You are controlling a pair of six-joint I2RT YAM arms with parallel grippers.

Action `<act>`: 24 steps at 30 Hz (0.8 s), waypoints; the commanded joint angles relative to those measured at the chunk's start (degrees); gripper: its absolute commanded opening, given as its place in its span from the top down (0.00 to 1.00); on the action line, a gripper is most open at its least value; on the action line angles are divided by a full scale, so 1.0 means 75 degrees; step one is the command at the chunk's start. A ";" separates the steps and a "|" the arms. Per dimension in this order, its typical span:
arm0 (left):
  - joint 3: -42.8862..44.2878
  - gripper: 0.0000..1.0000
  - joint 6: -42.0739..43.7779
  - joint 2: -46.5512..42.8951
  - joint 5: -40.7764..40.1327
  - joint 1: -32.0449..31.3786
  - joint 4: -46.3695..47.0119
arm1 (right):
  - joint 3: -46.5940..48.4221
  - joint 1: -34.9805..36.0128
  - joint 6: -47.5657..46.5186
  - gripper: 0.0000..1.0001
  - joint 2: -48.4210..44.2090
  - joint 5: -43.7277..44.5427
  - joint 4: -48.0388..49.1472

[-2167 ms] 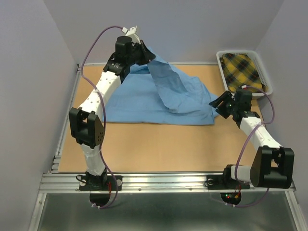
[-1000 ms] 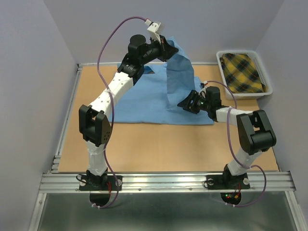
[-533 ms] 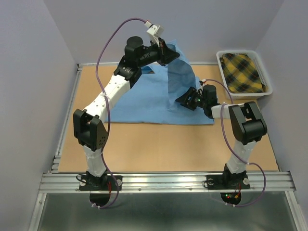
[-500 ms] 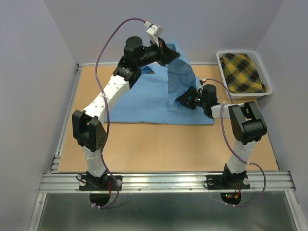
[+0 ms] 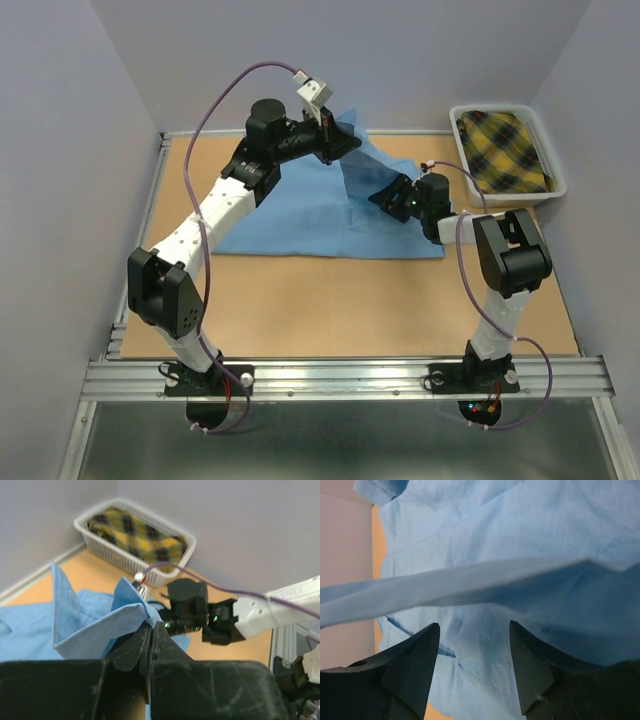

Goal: Fold and stack the long sleeve shirts
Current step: Fold the shirt

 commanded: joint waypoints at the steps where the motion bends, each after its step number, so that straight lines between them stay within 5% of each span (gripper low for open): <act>1: -0.0671 1.00 0.0604 -0.0333 -0.0149 0.0148 -0.0112 | -0.0232 0.0066 -0.0132 0.37 -0.0102 0.0244 0.0477; 13: -0.1130 1.00 0.1647 -0.0333 -0.0536 0.0511 -0.1553 | -0.1942 0.0054 -0.0870 0.37 -0.2608 0.0805 -0.0587; 16: -0.1106 1.00 0.1987 -0.0461 -0.1168 0.0558 -0.2315 | -0.1967 0.0066 -0.1221 0.37 -0.3289 0.1262 -0.1524; 20: -0.1293 1.00 0.1345 -0.0754 -0.3580 0.0570 -0.3217 | -0.2083 0.0066 -0.1503 0.37 -0.4027 0.2025 -0.2252; 24: -0.2485 1.00 0.0945 -0.1293 -0.4122 0.0570 -0.3277 | -0.2049 0.0054 -0.1539 0.37 -0.4228 0.2154 -0.2744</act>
